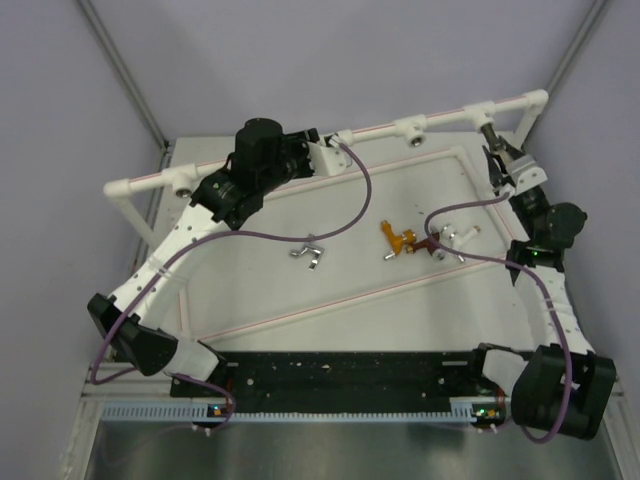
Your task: Install the water faucets
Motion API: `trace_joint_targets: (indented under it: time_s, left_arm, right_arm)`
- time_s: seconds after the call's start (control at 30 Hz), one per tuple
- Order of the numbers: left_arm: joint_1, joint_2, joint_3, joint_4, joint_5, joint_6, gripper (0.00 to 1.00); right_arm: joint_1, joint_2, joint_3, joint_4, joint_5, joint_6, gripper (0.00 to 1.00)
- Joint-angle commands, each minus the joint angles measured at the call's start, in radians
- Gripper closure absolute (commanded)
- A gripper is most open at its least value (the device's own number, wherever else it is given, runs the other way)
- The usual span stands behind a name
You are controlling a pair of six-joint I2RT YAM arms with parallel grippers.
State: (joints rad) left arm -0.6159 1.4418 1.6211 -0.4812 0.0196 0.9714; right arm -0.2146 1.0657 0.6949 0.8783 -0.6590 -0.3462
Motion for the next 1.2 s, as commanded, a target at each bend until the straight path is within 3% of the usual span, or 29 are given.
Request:
trace_joint_targets:
  time_s: [0.0,0.2,0.4,0.77,1.0,1.17]
  left_arm:
    - [-0.001,-0.026,-0.010,-0.122,0.092,-0.143,1.00]
    - [-0.002,-0.026,-0.013,-0.122,0.094,-0.145,1.00]
    - [-0.001,-0.027,-0.013,-0.120,0.095,-0.146,1.00]
    - [-0.002,-0.031,-0.015,-0.122,0.100,-0.143,1.00]
    - [-0.001,-0.031,-0.013,-0.125,0.106,-0.142,1.00]
    - [-0.001,-0.029,-0.013,-0.123,0.114,-0.142,1.00]
  right_arm:
    - [0.012,0.034,-0.029,-0.056,0.070,0.183,1.00]
    - [0.012,0.048,-0.070,0.019,0.199,0.444,1.00]
    - [0.012,0.056,-0.064,0.048,0.205,0.607,1.00]
    - [0.012,0.060,0.041,-0.093,0.280,0.877,1.00]
    - [0.011,0.071,0.037,-0.139,0.375,1.203,1.00]
    - [0.012,0.088,-0.032,-0.030,0.430,1.476,1.00]
